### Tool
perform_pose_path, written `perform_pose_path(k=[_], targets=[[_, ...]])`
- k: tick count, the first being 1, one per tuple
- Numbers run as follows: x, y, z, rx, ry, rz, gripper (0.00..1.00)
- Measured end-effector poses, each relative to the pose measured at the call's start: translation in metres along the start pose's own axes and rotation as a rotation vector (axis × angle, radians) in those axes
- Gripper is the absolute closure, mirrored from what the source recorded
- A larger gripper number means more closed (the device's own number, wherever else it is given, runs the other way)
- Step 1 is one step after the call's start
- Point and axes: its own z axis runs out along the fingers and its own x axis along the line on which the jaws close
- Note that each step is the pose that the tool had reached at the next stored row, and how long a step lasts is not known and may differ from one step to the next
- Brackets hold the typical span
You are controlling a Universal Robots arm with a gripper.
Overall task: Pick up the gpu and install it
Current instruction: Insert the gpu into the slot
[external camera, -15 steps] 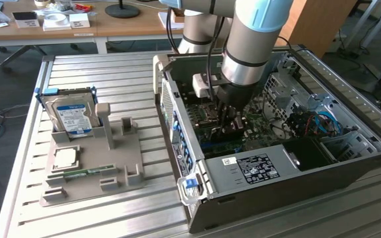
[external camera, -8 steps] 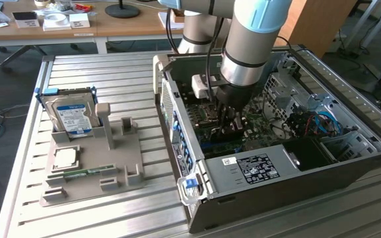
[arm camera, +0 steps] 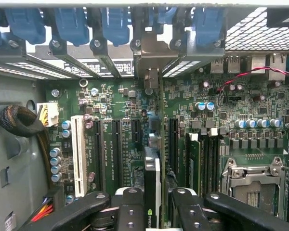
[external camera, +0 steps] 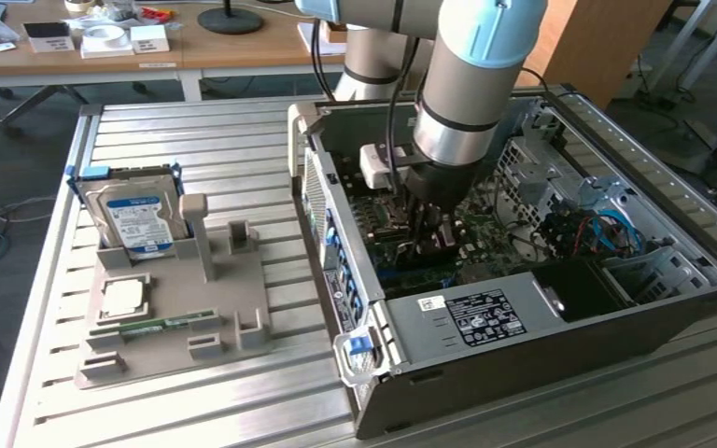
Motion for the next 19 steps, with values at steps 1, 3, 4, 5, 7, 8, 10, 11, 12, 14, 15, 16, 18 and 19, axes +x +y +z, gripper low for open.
perform_pose_path(k=[1, 3, 4, 5, 7, 8, 10, 11, 12, 14, 15, 16, 18, 19], targets=[[0.0, 0.0, 0.0001, 0.0, -0.0001, 0.0, 0.73], [0.0, 0.0, 0.0001, 0.0001, -0.0002, 0.0, 0.73], [0.0, 0.0, 0.0001, 0.0001, -0.0002, 0.0, 0.73], [0.0, 0.0, 0.0001, 0.0001, -0.0002, 0.0, 0.73], [-0.0003, 0.0002, 0.0009, 0.0007, -0.0023, 0.001, 0.73], [-0.0002, 0.0002, 0.0008, 0.0009, -0.0017, 0.001, 0.67], [0.0, 0.0, 0.0001, 0.0001, -0.0003, 0.0, 0.61], [0.0, 0.0, 0.0001, 0.0001, -0.0004, 0.0, 0.55], [0.0, 0.0, 0.0001, 0.0001, -0.0002, 0.0, 0.55], [0.0, 0.0, 0.0001, 0.0001, -0.0003, 0.0, 0.48], [0.0, 0.0, 0.0001, 0.0001, -0.0002, 0.0, 0.48], [0.0, 0.0, 0.0001, 0.0001, -0.0002, 0.0, 0.48], [0.0, 0.0, 0.0001, 0.0001, -0.0003, 0.0, 0.48], [-0.0001, 0.0, -0.0002, 0.0, -0.0001, 0.0, 0.48]])
